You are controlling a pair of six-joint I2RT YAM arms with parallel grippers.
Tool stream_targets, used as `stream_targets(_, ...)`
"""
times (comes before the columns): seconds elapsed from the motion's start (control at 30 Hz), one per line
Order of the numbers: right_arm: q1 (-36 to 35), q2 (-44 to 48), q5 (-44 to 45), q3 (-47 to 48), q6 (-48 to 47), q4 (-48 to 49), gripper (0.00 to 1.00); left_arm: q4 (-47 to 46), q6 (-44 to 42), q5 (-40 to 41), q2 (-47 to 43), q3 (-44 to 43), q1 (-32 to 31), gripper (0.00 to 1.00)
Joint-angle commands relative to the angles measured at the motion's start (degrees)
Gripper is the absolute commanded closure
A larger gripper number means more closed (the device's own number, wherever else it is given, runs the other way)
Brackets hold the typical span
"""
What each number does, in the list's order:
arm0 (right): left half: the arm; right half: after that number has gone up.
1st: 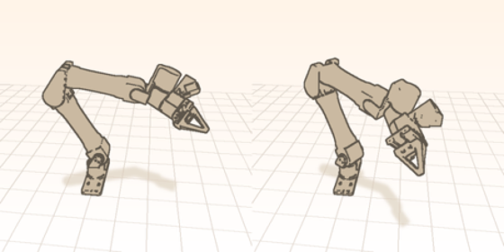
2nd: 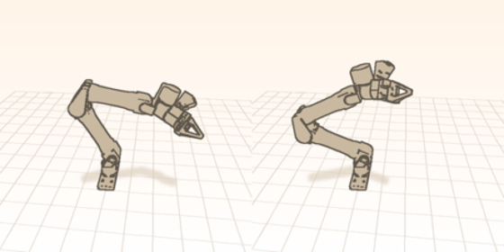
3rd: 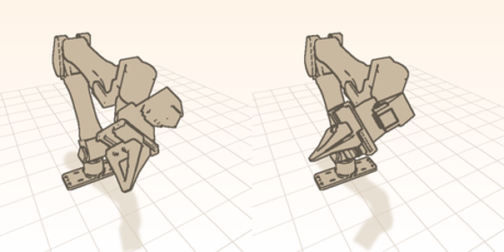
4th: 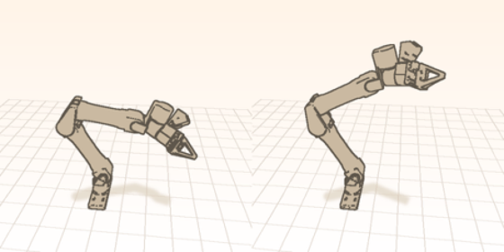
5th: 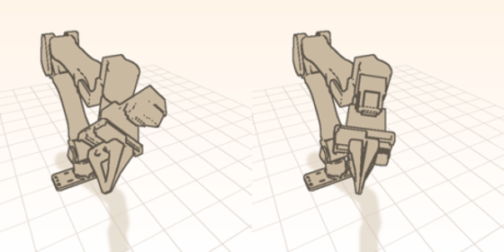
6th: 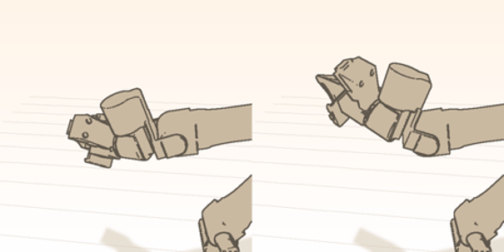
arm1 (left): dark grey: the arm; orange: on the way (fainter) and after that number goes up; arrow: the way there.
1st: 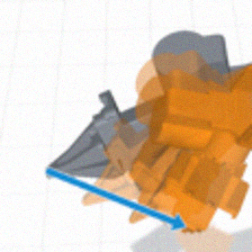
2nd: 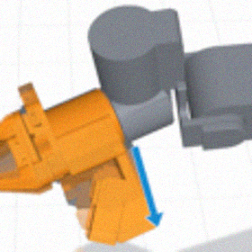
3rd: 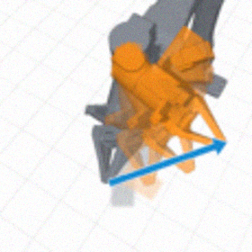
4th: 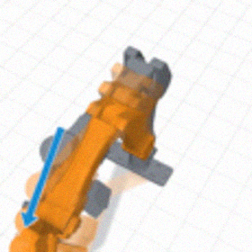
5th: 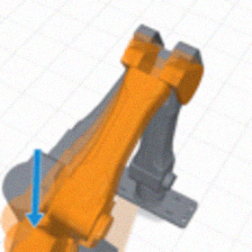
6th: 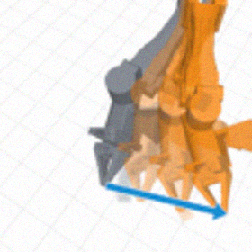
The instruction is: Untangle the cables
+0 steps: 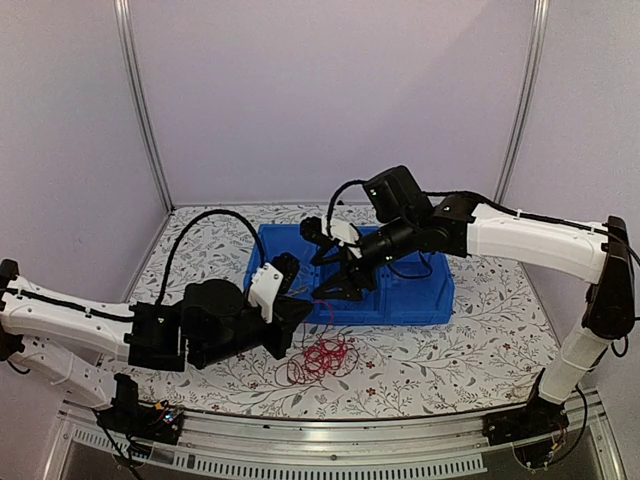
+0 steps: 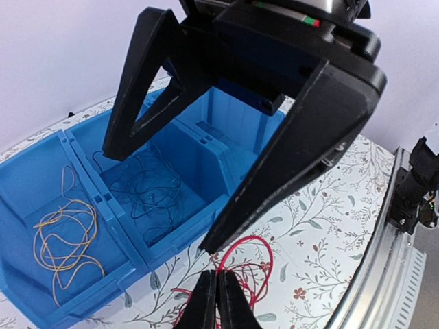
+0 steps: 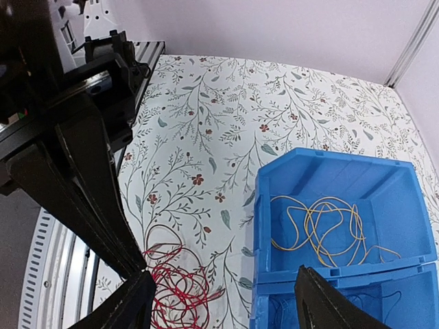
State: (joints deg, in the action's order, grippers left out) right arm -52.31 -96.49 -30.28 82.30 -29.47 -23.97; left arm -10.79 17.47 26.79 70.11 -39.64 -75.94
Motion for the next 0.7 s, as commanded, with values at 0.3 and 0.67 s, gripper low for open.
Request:
stream_targets(0.3,5.5,7.4,-23.2,-1.9,0.3,-8.8,0.25,4.6,-7.8,6.3,-0.3,-7.0,-3.8,1.00)
stream_targets(0.67,2.9,1.3,-25.7,-2.4,1.2,-9.9,0.25,4.1,-8.3,7.6,0.1,-7.9,-4.6,1.00)
